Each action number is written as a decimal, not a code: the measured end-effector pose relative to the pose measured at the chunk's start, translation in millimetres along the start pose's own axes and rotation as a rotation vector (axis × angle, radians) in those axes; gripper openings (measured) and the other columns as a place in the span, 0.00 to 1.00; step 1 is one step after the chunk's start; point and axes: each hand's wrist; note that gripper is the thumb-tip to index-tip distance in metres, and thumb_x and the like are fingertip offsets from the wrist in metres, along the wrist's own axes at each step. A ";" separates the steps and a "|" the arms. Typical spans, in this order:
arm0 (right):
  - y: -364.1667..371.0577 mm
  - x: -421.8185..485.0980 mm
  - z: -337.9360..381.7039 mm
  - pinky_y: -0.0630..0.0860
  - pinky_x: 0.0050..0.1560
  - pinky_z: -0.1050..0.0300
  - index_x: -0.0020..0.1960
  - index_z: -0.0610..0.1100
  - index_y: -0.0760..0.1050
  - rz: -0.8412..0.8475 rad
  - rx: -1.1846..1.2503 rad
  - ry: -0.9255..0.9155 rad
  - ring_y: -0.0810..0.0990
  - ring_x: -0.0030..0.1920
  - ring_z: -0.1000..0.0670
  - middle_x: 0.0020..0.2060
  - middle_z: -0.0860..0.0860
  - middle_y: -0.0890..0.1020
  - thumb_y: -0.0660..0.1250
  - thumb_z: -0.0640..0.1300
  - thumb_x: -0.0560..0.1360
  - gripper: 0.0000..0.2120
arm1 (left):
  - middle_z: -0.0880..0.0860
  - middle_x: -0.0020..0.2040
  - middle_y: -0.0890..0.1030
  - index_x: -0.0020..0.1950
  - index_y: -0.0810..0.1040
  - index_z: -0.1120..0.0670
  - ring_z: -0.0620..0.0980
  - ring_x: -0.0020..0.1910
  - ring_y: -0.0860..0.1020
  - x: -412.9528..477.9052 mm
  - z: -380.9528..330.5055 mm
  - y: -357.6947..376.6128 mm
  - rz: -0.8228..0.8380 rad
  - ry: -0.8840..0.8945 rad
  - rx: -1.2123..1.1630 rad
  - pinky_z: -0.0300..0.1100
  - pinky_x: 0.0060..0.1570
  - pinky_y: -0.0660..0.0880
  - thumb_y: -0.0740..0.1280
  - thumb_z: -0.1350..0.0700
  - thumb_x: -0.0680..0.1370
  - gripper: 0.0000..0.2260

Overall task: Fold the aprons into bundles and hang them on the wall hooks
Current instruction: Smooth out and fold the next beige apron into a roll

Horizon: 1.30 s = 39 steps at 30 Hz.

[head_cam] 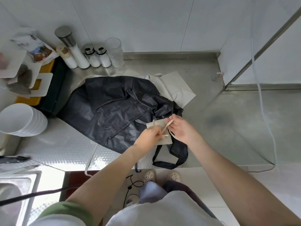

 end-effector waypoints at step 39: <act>-45.0 -11.6 -0.6 0.60 0.67 0.47 0.71 0.48 0.65 -0.247 -1.555 -0.415 0.63 0.69 0.44 0.68 0.48 0.67 0.62 0.56 0.78 0.25 | 0.64 0.60 0.72 0.59 0.67 0.66 0.61 0.56 0.73 -2.3 3.5 -3.3 -0.109 -0.445 -0.047 0.44 0.44 0.65 0.62 0.61 0.79 0.12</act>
Point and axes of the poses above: each hand's wrist, its own x-axis towards the middle knuckle, its own y-axis out of the palm, z = x × y
